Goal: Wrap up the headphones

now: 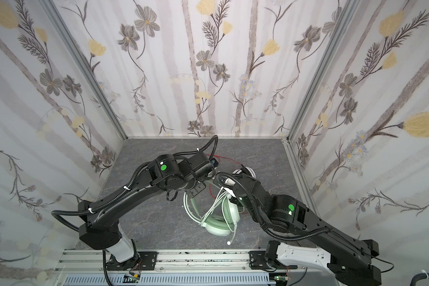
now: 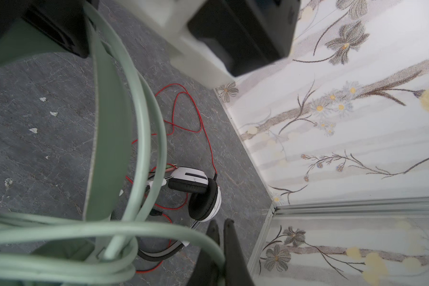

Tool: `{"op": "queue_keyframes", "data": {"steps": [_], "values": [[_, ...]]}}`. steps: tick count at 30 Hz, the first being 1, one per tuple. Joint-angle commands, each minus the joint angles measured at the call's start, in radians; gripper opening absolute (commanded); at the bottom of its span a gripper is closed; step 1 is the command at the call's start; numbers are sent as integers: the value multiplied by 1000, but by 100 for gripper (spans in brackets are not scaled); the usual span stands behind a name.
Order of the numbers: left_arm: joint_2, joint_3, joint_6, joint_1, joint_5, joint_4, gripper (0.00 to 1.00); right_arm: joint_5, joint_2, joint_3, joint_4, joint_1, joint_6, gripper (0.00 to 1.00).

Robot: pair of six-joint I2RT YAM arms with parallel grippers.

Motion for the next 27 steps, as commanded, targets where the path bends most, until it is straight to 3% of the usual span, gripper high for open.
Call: {"op": "queue_keyframes", "data": {"steps": [1, 15, 27], "values": [[2, 9, 10, -3, 12, 1, 0, -114, -17, -8, 55, -67, 89, 0], [9, 11, 6, -10, -21, -9, 0, -492, -1, -81, 54, -308, 174, 0], [-64, -27, 11, 5, 29, 62, 0, -562, -28, -174, 105, -366, 216, 0]]}}
